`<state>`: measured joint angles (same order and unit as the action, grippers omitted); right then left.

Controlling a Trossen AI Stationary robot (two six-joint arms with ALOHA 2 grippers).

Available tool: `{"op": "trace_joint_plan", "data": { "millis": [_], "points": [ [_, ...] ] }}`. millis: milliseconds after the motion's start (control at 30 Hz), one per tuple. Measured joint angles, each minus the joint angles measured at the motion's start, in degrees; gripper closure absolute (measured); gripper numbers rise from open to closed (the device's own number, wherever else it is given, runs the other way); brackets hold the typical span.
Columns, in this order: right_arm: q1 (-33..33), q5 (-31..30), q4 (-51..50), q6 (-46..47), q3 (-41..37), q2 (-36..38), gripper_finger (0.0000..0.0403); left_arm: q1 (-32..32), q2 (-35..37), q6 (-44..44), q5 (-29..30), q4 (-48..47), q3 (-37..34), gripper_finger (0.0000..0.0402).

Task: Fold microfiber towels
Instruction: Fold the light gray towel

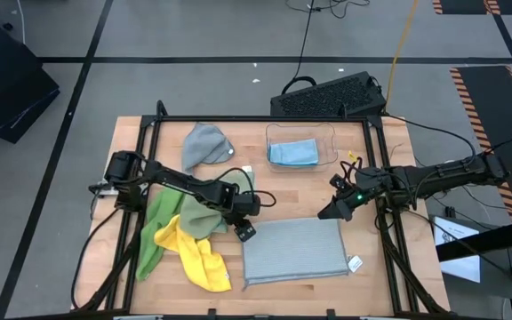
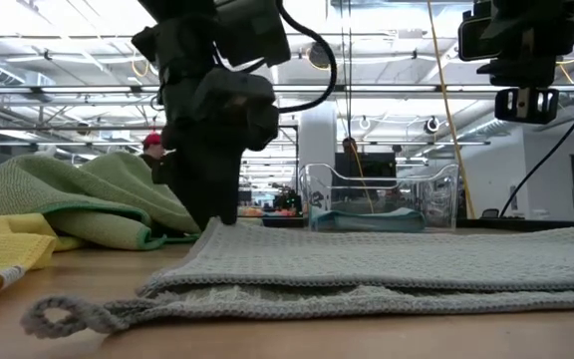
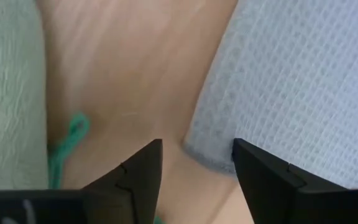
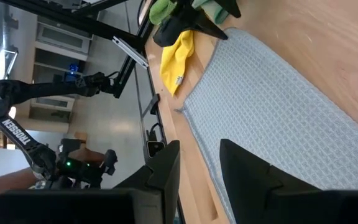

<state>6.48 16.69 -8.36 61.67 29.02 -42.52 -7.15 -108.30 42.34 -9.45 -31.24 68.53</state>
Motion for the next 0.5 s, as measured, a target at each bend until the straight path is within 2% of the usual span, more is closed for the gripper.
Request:
{"op": "trace_joint_plan", "data": {
  "millis": [300,500],
  "points": [
    [0.00,-0.04,-0.16,-0.27,0.00,-0.01,0.0298,-0.40,-3.55,-0.24,0.63,-0.23,0.29,0.0208],
    [0.00,-0.07,-0.22,-0.16,0.00,-0.02,0.0298,0.62,0.23,2.28,0.54,-1.39,0.04,0.0209]
  ]
}}
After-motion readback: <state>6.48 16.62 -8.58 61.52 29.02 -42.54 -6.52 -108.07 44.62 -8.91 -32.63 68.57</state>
